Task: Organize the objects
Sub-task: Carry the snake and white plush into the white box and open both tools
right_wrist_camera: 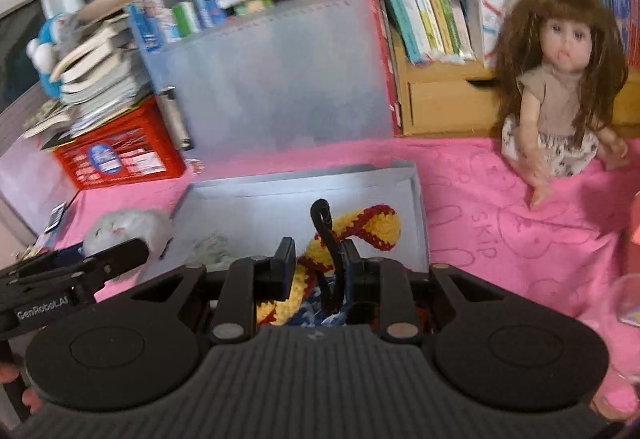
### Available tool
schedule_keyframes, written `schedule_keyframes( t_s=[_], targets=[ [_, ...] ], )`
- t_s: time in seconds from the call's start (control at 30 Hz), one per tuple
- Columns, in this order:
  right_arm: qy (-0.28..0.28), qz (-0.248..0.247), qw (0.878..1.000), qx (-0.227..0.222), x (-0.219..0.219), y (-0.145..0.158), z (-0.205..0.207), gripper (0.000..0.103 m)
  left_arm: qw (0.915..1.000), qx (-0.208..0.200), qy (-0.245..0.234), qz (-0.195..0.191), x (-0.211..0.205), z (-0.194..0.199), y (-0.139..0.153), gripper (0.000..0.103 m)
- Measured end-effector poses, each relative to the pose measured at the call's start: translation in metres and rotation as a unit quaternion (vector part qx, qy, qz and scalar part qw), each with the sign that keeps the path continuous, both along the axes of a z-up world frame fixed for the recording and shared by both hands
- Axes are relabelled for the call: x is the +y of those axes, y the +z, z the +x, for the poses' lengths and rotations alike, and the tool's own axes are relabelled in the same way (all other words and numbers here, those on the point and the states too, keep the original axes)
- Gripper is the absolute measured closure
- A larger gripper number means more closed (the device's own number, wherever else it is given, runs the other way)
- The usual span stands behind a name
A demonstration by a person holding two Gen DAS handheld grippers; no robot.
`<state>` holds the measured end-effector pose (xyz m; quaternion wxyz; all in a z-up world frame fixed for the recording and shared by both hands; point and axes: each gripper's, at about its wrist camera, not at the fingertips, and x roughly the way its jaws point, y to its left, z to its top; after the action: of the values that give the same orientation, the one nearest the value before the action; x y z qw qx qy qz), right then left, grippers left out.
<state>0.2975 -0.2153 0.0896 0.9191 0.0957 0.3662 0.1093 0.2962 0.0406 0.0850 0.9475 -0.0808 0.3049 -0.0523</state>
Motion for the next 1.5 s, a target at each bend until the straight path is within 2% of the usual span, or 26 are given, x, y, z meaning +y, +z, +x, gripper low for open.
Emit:
schedule_keyframes(
  t_s=[0.13,0.3,0.57,0.87,1.13,1.27,1.43,1.5],
  targets=[
    [-0.01,0.021,1.0,0.007,-0.009,-0.02,0.019,0.075,1.0,0.004,-0.002,0.006,-0.011,0.02,-0.018,0.032],
    [-0.009,0.032,0.999,0.005,-0.011,-0.031,0.037,0.075,0.9998,0.008,-0.005,0.02,-0.027,0.038,-0.037,0.032],
    [-0.005,0.024,1.0,0.016,-0.009,-0.049,0.046,0.076,0.9987,-0.006,-0.019,0.047,-0.038,0.036,-0.049,0.032],
    [0.005,0.01,1.0,0.009,-0.002,-0.049,0.036,0.075,0.9984,-0.018,-0.021,0.048,-0.036,0.025,-0.043,0.03],
    [0.019,-0.012,1.0,-0.011,0.006,-0.038,0.02,0.071,0.9983,-0.033,-0.024,0.041,-0.034,0.01,-0.035,0.018],
    [0.027,-0.028,0.999,-0.022,0.009,-0.035,0.008,0.061,0.9982,-0.037,-0.03,0.037,-0.032,-0.004,-0.031,0.016],
    [0.04,-0.036,0.998,-0.037,0.011,-0.028,-0.012,0.053,0.9981,-0.041,-0.035,0.032,-0.027,-0.024,-0.025,0.015],
    [0.046,-0.039,0.997,-0.043,0.011,-0.024,-0.02,0.053,0.998,-0.043,-0.036,0.029,-0.026,-0.033,-0.021,0.015]
  ],
)
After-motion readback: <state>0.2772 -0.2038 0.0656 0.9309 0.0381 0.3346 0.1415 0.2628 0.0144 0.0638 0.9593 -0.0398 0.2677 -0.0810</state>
